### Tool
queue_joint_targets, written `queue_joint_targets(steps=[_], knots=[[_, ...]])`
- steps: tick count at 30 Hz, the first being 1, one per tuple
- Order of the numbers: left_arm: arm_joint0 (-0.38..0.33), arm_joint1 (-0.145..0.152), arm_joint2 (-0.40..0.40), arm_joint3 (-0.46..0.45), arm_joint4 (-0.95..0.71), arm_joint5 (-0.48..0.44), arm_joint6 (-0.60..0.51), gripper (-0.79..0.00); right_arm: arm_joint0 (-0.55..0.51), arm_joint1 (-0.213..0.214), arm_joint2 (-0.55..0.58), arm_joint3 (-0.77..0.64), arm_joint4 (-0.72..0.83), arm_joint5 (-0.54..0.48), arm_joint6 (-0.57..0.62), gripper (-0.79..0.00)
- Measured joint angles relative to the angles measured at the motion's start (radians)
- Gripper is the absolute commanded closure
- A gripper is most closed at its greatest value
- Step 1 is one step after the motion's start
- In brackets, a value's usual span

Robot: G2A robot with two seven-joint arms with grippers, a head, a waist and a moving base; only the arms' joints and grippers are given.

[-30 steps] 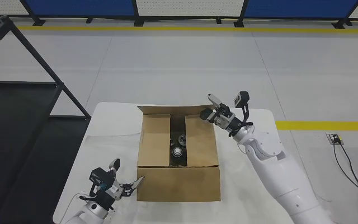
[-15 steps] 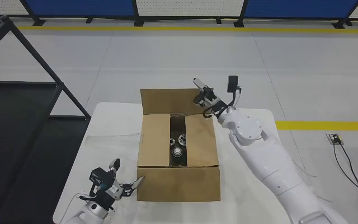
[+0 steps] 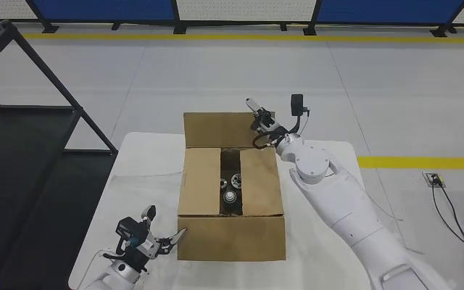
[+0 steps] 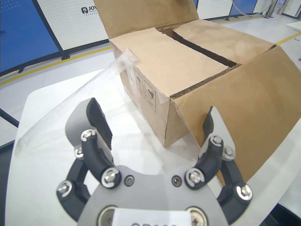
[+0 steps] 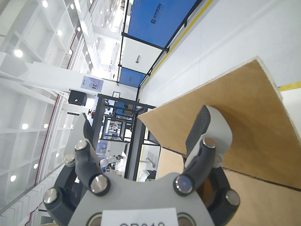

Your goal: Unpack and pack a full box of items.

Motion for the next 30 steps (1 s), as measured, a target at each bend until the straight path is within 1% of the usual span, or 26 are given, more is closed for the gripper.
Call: queue_joint_targets(steps=[3,5,7,10,18,25,30], knots=[[0.0,0.0,0.004,-0.004,-0.004,0.007,-0.007,-0.785,-0.037,0.001,0.013,-0.03,0.002,0.019,-0.01,-0.785],[-0.001,0.0,0.007,-0.008,-0.001,0.011,-0.013,-0.785,-0.042,-0.005,0.018,-0.033,0.007,0.055,-0.026,-0.785],[-0.002,0.001,0.011,-0.009,0.011,0.009,-0.014,-0.785,-0.034,-0.015,0.017,-0.015,0.022,0.07,-0.016,-0.785],[0.0,0.002,0.016,-0.007,0.026,0.008,-0.012,-0.785,-0.01,-0.033,0.015,0.038,0.048,0.071,-0.016,-0.785],[0.005,0.002,0.029,0.011,0.041,0.026,-0.001,-0.785,0.062,-0.094,-0.017,0.201,0.063,0.086,-0.073,-0.785],[0.014,0.003,0.029,0.013,0.043,0.041,0.01,-0.785,0.119,-0.141,-0.033,0.342,0.071,0.113,-0.037,-0.785],[0.022,0.004,0.026,0.008,0.045,0.047,0.015,-0.785,0.147,-0.168,-0.04,0.41,0.064,0.12,0.001,-0.785]])
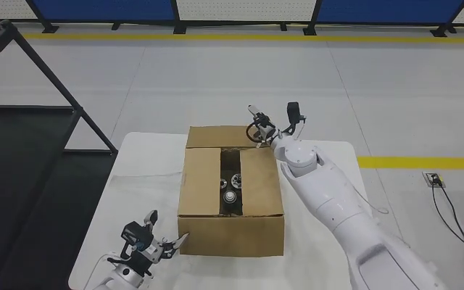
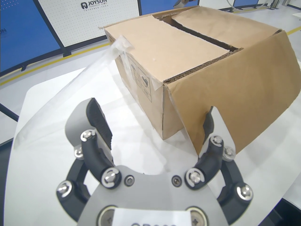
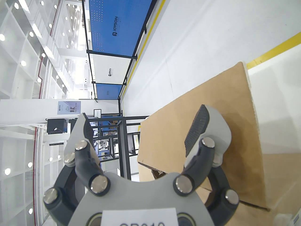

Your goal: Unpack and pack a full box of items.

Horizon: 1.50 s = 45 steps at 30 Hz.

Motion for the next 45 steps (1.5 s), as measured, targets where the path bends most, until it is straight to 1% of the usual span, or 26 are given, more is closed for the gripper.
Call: queue_joint_targets(steps=[7,13,19,23,25,27,30,34,38,40,43,45], knots=[[0.012,0.002,-0.008,-0.011,-0.003,-0.004,0.013,-0.785,0.025,-0.024,-0.006,0.06,-0.029,0.008,0.057,-0.785],[0.022,0.005,-0.012,-0.018,0.005,-0.015,0.026,-0.785,0.036,-0.036,-0.005,0.091,-0.056,0.005,0.101,-0.785],[0.027,0.007,-0.013,-0.019,0.01,-0.019,0.032,-0.785,0.041,-0.045,0.005,0.11,-0.074,0.001,0.119,-0.785],[0.027,0.008,-0.015,-0.019,0.011,-0.018,0.034,-0.785,0.04,-0.047,0.022,0.116,-0.066,-0.023,0.115,-0.785],[0.026,0.008,-0.02,-0.02,0.006,-0.013,0.038,-0.785,0.038,-0.045,0.041,0.117,-0.043,-0.051,0.133,-0.785],[0.025,0.008,-0.026,-0.022,-0.008,-0.006,0.045,-0.785,0.035,-0.041,0.061,0.115,-0.016,-0.084,0.174,-0.785],[0.026,0.008,-0.041,-0.029,-0.041,0.001,0.057,-0.785,0.03,-0.027,0.094,0.112,0.02,-0.148,0.283,-0.785],[0.025,0.008,-0.075,-0.036,-0.107,0.011,0.064,-0.785,0.008,-0.003,0.129,0.085,0.045,-0.232,0.479,-0.785],[0.018,0.008,-0.11,-0.032,-0.17,0.02,0.053,-0.785,-0.017,0.019,0.144,0.043,0.026,-0.277,0.632,-0.785],[0.012,0.009,-0.127,-0.026,-0.197,0.027,0.044,-0.785,-0.035,0.03,0.147,0.011,0.001,-0.294,0.69,-0.785],[0.005,0.009,-0.149,-0.018,-0.232,0.033,0.032,-0.785,-0.063,0.047,0.159,-0.037,-0.02,-0.301,0.743,-0.785],[0.004,0.01,-0.155,-0.015,-0.241,0.032,0.025,-0.785,-0.073,0.057,0.171,-0.054,-0.032,-0.288,0.738,-0.785]])
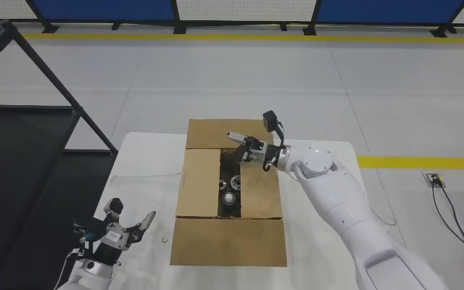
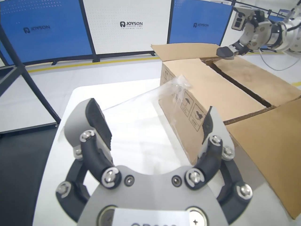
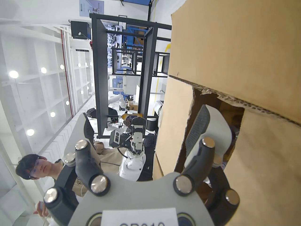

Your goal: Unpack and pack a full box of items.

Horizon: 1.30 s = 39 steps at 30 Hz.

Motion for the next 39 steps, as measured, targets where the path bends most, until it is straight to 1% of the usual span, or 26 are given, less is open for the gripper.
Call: queue_joint_targets(steps=[9,13,17,20,27,31,39], knots=[[0.0,0.0,0.001,0.0,0.001,0.0,0.0,-0.785,-0.001,0.001,0.001,-0.001,0.0,0.003,-0.01,-0.785],[-0.003,-0.002,0.005,-0.009,-0.015,0.024,-0.008,-0.785,-0.042,0.001,-0.007,-0.052,-0.022,0.03,-0.006,-0.785],[-0.008,-0.004,0.004,-0.01,-0.031,0.034,-0.008,-0.785,-0.059,-0.003,-0.021,-0.087,-0.041,0.061,0.005,-0.785],[-0.007,-0.004,0.0,-0.011,-0.037,0.038,-0.006,-0.785,-0.061,-0.011,-0.036,-0.089,-0.051,0.078,0.01,-0.785],[0.0,-0.005,-0.004,-0.012,-0.04,0.04,-0.005,-0.785,-0.044,-0.035,-0.058,-0.051,-0.038,0.076,0.042,-0.785],[0.003,-0.006,0.0,-0.014,-0.037,0.041,-0.002,-0.785,-0.031,-0.054,-0.066,-0.019,-0.005,0.064,0.077,-0.785],[0.012,-0.007,-0.002,-0.017,-0.034,0.038,0.004,-0.785,-0.007,-0.089,-0.073,0.05,0.052,0.022,0.107,-0.785]])
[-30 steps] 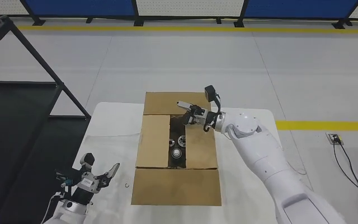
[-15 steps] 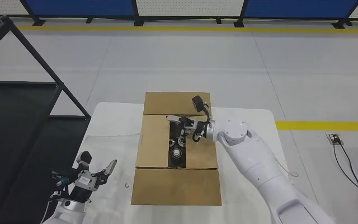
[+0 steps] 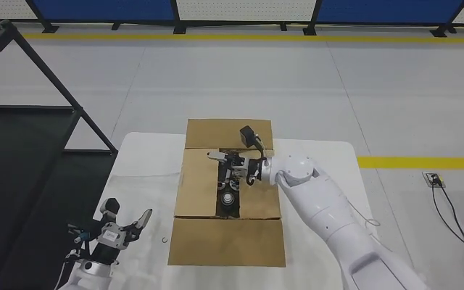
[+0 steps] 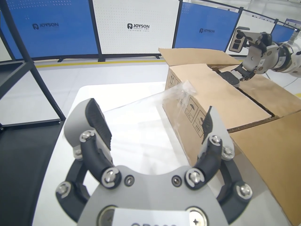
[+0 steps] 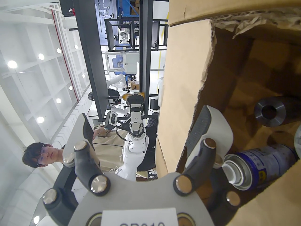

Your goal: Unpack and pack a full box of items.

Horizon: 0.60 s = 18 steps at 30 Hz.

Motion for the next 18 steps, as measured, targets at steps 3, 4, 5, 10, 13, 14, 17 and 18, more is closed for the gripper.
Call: queue_joint_targets(steps=[3,4,5,10,13,14,17,18], knots=[[0.004,0.0,-0.001,0.0,-0.001,0.0,0.003,-0.785,0.007,-0.011,0.001,0.019,0.016,-0.018,0.003,-0.785],[0.005,-0.001,-0.001,0.0,-0.001,-0.002,0.005,-0.785,0.01,-0.015,0.002,0.024,0.023,-0.026,0.004,-0.785],[0.007,-0.001,-0.001,0.0,-0.001,-0.004,0.006,-0.785,0.011,-0.017,0.004,0.027,0.028,-0.032,0.004,-0.785],[0.012,-0.001,0.005,-0.002,0.005,-0.014,0.01,-0.785,0.019,-0.03,0.013,0.03,0.054,-0.057,-0.002,-0.785],[0.012,-0.002,0.008,-0.002,0.01,-0.019,0.01,-0.785,0.021,-0.038,0.017,0.022,0.066,-0.064,-0.029,-0.785],[0.012,-0.002,0.009,-0.002,0.011,-0.021,0.011,-0.785,0.021,-0.041,0.018,0.018,0.068,-0.064,-0.04,-0.785],[0.013,-0.002,0.01,-0.002,0.014,-0.024,0.014,-0.785,0.022,-0.052,0.018,0.004,0.079,-0.058,-0.07,-0.785],[0.013,-0.002,0.01,-0.002,0.014,-0.025,0.015,-0.785,0.022,-0.056,0.018,-0.001,0.082,-0.057,-0.078,-0.785]])
